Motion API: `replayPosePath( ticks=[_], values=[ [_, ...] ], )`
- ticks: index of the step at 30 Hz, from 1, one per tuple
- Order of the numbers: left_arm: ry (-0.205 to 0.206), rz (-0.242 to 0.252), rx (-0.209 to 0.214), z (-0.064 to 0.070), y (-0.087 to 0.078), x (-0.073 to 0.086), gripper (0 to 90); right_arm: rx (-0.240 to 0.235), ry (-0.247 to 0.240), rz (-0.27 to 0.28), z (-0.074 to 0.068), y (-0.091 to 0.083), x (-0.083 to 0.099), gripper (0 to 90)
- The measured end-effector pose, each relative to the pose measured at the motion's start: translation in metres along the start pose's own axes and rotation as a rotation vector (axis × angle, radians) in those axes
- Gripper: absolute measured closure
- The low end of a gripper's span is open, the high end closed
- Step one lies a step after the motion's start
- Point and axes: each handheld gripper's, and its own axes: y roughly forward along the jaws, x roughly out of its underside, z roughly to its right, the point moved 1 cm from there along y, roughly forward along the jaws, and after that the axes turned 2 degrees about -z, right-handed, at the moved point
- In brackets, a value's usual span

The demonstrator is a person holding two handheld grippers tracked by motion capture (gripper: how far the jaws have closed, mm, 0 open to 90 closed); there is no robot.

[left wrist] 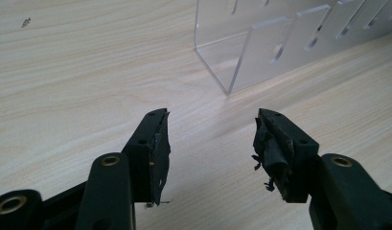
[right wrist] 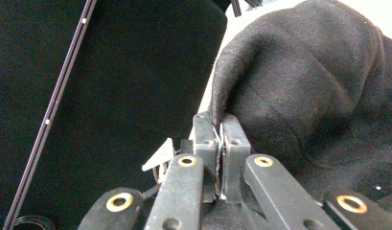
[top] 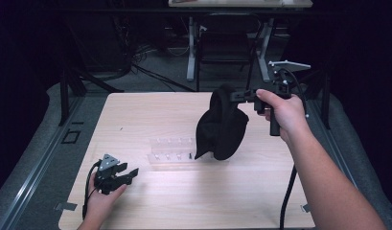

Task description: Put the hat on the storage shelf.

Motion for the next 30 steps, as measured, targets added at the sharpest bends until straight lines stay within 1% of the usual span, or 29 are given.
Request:
replayPosePath(
  ticks=[10,19,22,26,30],
  values=[
    [0.003,-0.004,0.004,0.000,0.000,-0.001,46.0,-0.009,0.009,0.004,0.000,0.014,-0.005,88.2],
    [0.001,0.002,0.002,0.000,0.000,-0.001,46.0,0.001,-0.003,-0.008,-0.001,0.024,-0.006,88.2],
    [0.002,-0.001,0.003,0.000,0.000,-0.001,46.0,0.012,-0.006,-0.015,-0.001,0.028,-0.006,88.2],
    [0.000,0.001,0.004,0.001,0.000,-0.001,46.0,0.010,-0.006,-0.014,0.000,0.031,-0.005,88.1],
    [0.006,0.003,0.004,0.002,0.000,-0.001,46.0,0.011,-0.009,-0.013,-0.002,0.034,-0.006,88.1]
  ],
)
